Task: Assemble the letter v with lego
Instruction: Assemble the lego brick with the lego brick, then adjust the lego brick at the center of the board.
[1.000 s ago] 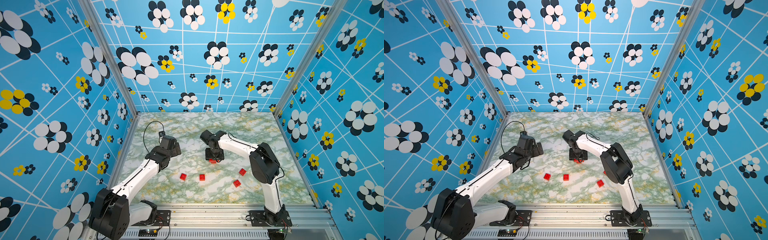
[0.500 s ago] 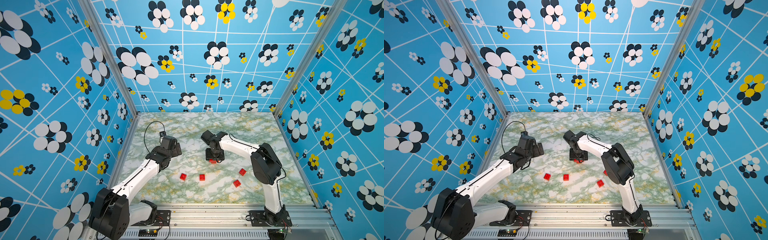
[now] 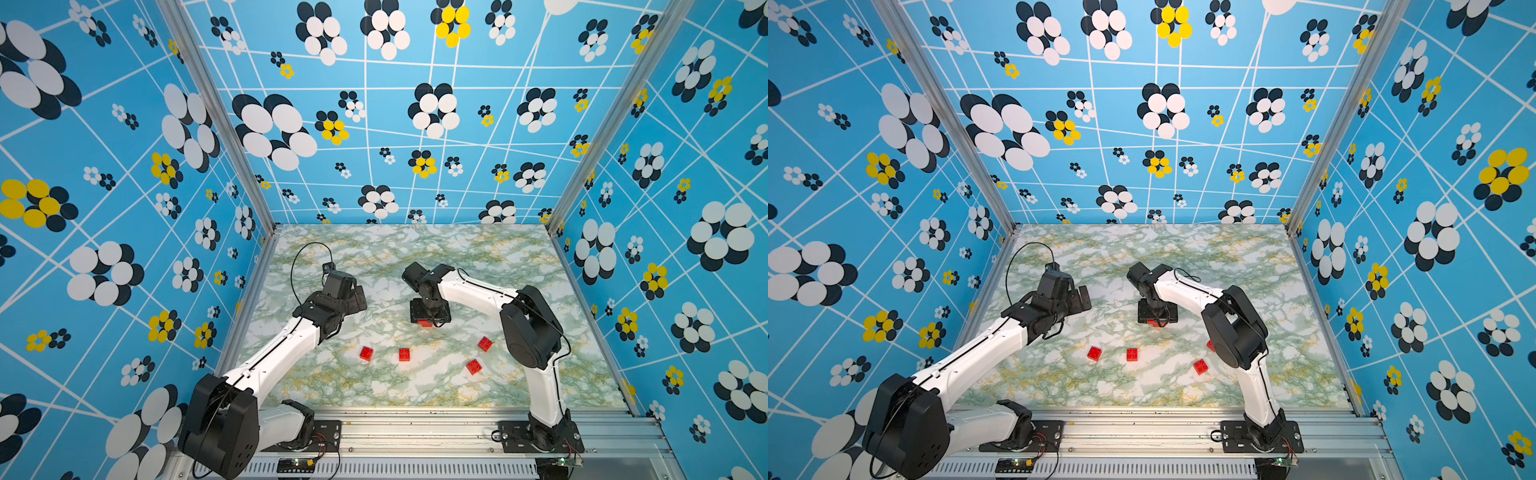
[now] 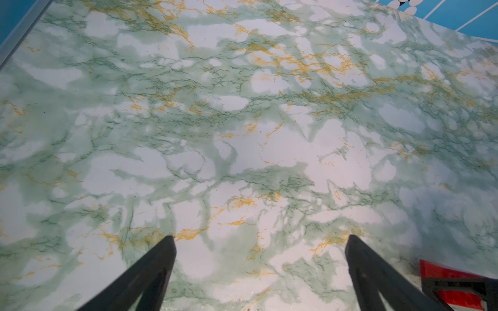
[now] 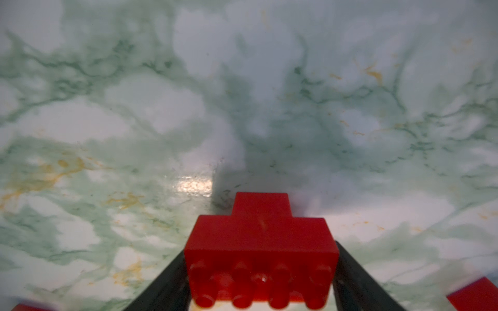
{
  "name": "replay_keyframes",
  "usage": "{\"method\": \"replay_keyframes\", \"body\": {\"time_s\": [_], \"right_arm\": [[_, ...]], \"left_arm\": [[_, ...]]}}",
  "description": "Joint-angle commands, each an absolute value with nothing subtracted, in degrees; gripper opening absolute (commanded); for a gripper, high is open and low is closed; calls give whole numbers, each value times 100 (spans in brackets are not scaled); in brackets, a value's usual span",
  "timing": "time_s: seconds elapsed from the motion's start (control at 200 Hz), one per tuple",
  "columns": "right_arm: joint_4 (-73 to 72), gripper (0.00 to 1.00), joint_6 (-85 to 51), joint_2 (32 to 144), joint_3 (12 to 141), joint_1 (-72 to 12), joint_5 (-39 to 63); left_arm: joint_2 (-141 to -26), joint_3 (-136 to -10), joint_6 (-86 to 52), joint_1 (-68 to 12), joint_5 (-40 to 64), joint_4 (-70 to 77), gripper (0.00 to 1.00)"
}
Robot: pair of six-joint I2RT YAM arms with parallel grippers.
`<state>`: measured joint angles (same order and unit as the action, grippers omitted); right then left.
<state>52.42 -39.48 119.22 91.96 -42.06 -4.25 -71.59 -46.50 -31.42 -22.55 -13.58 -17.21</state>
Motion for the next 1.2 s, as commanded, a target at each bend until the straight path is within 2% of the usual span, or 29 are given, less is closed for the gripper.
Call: {"method": "replay_keyframes", "body": {"time_s": [0.0,0.08,0.14,0.295,0.405,0.565,0.675,0.805,1.064,1.194], "right_arm": [[5517,84,-3899,11705,9379,-4126,-412],[5581,91,-3836,11331,9231,-4041,-415],[5565,92,-3787,10917,8867,-3939,-375],[5304,90,-3603,9790,7779,-3359,313],[5112,88,-3439,9171,6957,-2840,830],[4782,86,-3261,8631,6195,-2234,1447],[4632,85,-3178,8533,6006,-1951,1760],[4700,85,-3103,8528,5994,-1804,1815],[4941,85,-3059,8433,5937,-1723,1403],[4914,84,-3067,8454,5911,-1718,1364]], "left_arm": [[-7229,-4904,-3327,-2300,-960,-2010,99],[-7277,-4941,-3449,-2311,-388,-1929,99],[-7415,-4919,-3627,-2329,320,-1624,100],[-8213,-4803,-4270,-2426,2672,-305,93],[-8664,-4578,-4677,-2496,3533,776,87],[-9274,-4530,-4803,-2592,4130,1601,78],[-9932,-4335,-5299,-2591,4551,2929,64],[-10484,-4211,-5613,-2672,4698,3820,63],[-11013,-4219,-5926,-2777,4839,4481,67],[-11229,-4219,-5993,-2808,4811,4640,61]]}}
